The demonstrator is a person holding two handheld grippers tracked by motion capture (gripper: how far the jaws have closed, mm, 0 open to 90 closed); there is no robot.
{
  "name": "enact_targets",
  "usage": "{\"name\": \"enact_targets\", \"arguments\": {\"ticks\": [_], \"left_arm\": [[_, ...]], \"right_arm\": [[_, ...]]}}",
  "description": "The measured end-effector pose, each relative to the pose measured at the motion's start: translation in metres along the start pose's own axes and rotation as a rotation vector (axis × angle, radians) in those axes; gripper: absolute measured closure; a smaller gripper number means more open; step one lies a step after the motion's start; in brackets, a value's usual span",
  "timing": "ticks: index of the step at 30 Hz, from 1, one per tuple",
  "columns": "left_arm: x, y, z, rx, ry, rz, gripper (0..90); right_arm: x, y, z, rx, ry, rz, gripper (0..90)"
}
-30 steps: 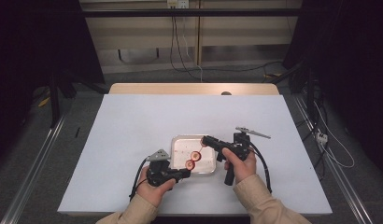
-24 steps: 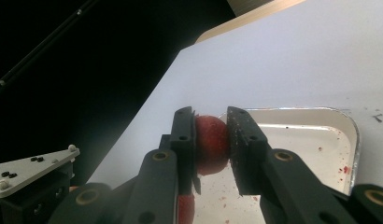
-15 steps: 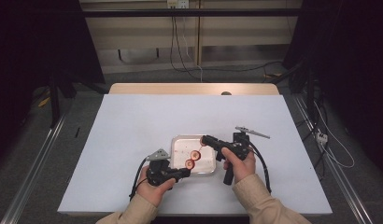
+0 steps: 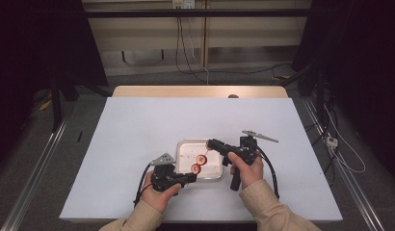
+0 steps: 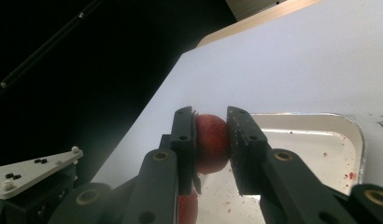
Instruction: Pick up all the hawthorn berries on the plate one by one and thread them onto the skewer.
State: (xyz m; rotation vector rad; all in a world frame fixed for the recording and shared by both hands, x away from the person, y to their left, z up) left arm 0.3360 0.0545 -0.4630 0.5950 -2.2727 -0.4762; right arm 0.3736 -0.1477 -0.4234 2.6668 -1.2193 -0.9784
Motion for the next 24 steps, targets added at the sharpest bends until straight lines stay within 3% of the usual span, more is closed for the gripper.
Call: {"name": "enact_targets", "arguments": {"ticks": [17, 24], "left_arm": [[-0.0026, -0.0007, -0.0006, -0.015, 0.002, -0.004, 89.6], [-0.0014, -0.0011, -0.0017, -0.014, -0.005, 0.0, 89.6]], "right_arm": [[-0.001, 0.0003, 0.0039, 0.004, -0.004, 0.003, 73.8], [-0.0039, -0.0025, 0.0042, 0.012, -0.018, -0.018, 73.8]]}}
Point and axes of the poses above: each handheld gripper's, and its own axes: y roughly backward along the jaws, z roughly out of its underside, x roughly to its right, the point moved 4 cm from there along -y, roughly forward along the jaws, and after that the axes turned 9 degrees about y, right-handed, at the moved point
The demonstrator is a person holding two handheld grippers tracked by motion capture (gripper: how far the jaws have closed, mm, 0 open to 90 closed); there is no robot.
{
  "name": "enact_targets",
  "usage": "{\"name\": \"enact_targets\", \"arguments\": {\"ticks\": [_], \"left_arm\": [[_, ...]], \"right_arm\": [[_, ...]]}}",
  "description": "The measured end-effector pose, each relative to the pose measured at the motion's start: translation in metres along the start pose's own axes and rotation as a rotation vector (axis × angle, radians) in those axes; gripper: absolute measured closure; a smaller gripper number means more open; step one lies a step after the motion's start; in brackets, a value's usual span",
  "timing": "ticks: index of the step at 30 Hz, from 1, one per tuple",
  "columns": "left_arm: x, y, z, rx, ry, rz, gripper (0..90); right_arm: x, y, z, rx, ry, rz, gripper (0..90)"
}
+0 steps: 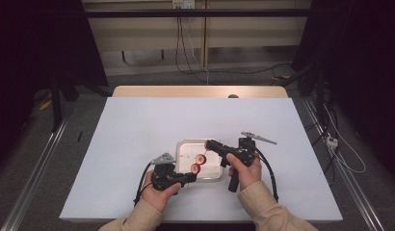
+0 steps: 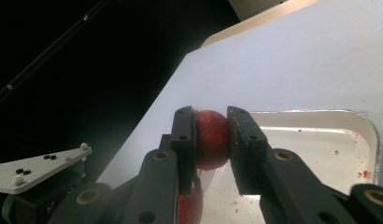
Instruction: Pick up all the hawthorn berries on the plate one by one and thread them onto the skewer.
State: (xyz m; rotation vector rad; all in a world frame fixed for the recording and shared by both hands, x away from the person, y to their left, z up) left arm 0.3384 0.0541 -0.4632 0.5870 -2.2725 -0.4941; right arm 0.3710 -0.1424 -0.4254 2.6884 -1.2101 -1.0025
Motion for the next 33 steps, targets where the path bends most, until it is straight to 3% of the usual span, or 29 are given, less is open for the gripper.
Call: {"name": "enact_targets", "arguments": {"ticks": [33], "left_arm": [[0.0021, 0.0001, -0.0015, -0.02, -0.029, -0.013, 89.6]], "right_arm": [[-0.0025, -0.001, 0.0052, -0.015, -0.005, -0.028, 73.9]]}}
Point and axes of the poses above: each handheld gripper's, and its own axes: y roughly backward along the jaws, z roughly out of its underside, x roughly to its right, the point moved 4 cm from there along -y, roughly forward along the jaws, and after that the axes turned 9 degrees about y, right-handed, at the moved point
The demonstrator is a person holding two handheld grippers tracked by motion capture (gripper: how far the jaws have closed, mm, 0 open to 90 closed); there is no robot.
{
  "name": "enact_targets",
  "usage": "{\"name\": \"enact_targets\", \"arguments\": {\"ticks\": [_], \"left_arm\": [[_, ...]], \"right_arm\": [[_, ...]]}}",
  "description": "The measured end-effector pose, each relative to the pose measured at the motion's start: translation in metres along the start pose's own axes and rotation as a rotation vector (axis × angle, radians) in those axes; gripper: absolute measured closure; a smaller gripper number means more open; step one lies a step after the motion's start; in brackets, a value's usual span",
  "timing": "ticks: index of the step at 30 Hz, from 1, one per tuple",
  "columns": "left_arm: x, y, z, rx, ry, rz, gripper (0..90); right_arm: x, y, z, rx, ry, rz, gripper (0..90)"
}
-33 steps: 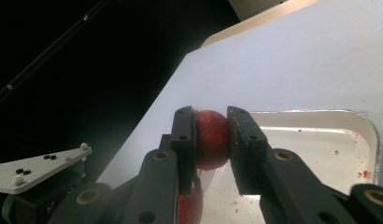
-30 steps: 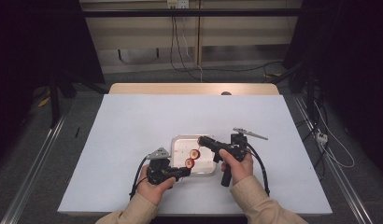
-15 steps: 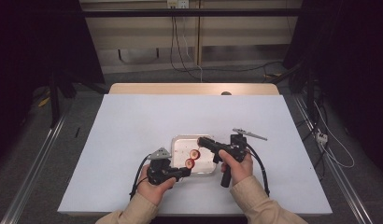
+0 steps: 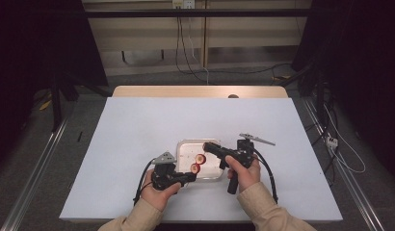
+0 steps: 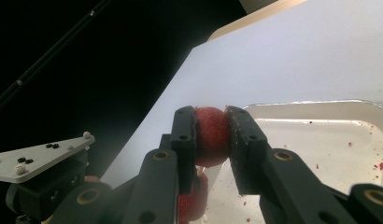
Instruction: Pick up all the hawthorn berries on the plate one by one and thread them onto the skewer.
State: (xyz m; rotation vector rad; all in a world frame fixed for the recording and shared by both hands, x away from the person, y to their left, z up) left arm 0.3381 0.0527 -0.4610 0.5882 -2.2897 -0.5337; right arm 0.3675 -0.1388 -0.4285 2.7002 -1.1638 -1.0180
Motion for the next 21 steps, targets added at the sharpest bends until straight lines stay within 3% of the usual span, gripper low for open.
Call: {"name": "enact_targets", "arguments": {"ticks": [16, 19, 21], "left_arm": [[-0.0012, -0.0002, -0.0027, 0.001, -0.006, -0.008, 89.6], [-0.0018, -0.0012, -0.0024, 0.018, 0.007, -0.007, 89.6], [-0.0007, 0.001, -0.0053, 0.032, -0.002, -0.01, 89.6]], "right_arm": [[-0.005, -0.0049, 0.0054, -0.016, 0.006, -0.013, 73.8], [-0.0073, -0.0058, 0.0054, -0.015, 0.041, -0.006, 73.4], [-0.0075, -0.0056, 0.0037, 0.015, 0.066, -0.012, 73.4]]}}
Point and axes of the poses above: each handheld gripper's, and its own axes: y roughly backward along the jaws, z roughly out of its underside, x roughly to its right, the point moved 4 cm from there along -y, roughly forward along the jaws, and after that the axes turned 9 degrees about y, right-handed, at the moved point
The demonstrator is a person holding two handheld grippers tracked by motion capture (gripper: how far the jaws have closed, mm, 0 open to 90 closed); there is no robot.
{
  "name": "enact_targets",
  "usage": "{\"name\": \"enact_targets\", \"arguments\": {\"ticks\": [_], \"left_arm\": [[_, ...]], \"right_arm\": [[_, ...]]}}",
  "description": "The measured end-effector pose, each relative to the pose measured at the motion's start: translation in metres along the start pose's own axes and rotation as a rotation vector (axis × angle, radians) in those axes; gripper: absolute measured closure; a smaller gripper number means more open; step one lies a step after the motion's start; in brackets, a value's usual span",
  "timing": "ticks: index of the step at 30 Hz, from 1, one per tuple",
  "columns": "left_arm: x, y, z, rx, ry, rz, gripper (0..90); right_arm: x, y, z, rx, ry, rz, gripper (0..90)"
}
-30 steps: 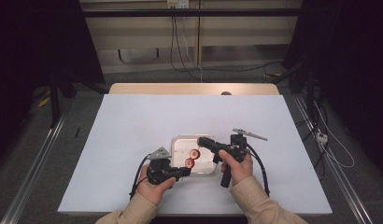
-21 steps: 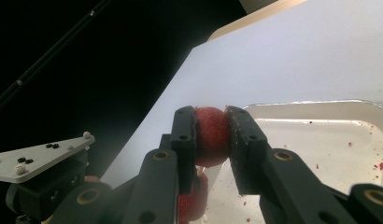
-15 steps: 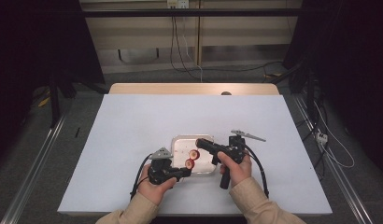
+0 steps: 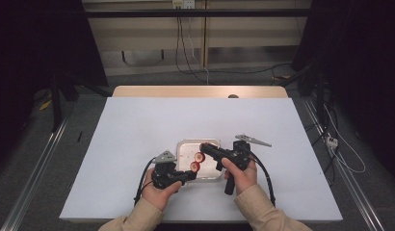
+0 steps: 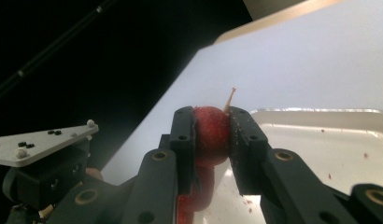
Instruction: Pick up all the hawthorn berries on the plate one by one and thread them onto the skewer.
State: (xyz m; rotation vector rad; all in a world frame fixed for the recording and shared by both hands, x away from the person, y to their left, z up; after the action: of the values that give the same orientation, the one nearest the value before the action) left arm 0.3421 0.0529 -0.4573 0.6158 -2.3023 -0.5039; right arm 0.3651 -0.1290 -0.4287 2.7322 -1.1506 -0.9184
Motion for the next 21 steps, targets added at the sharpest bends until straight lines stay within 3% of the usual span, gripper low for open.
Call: {"name": "enact_targets", "arguments": {"ticks": [3, 4, 6, 8, 11, 15, 21], "left_arm": [[0.001, 0.003, -0.003, 0.031, 0.007, -0.006, 89.5], [-0.001, 0.004, -0.004, 0.042, 0.013, -0.015, 89.5], [-0.004, 0.006, -0.006, 0.063, 0.036, -0.023, 89.4], [-0.007, 0.008, -0.007, 0.073, 0.051, -0.023, 89.3], [-0.007, 0.011, -0.01, 0.091, 0.05, -0.035, 89.2], [-0.012, 0.012, -0.013, 0.1, 0.083, -0.046, 89.0], [-0.019, 0.014, -0.02, 0.116, 0.115, -0.054, 88.8]], "right_arm": [[-0.003, 0.002, -0.004, 0.039, 0.039, -0.012, 71.6], [-0.004, 0.001, -0.004, 0.029, 0.063, -0.012, 68.3], [-0.005, 0.002, -0.005, 0.033, 0.1, -0.005, 53.7], [-0.004, 0.005, -0.006, 0.026, 0.106, 0.01, 37.5], [0.0, 0.01, -0.009, 0.033, 0.112, 0.015, 26.1], [0.007, 0.017, -0.01, 0.022, 0.152, 0.036, 19.3], [0.019, 0.029, -0.005, 0.009, 0.193, 0.072, 16.4]]}}
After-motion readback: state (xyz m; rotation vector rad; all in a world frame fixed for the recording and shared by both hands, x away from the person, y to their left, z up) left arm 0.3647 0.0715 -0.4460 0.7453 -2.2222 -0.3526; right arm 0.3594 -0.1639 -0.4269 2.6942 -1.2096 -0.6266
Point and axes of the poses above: each handheld gripper's, and its own axes: y roughly backward along the jaws, z roughly out of its underside, x roughly to its right, the point moved 4 cm from there along -y, roughly forward along the jaws, and after that the axes turned 9 degrees about y, right-handed, at the moved point
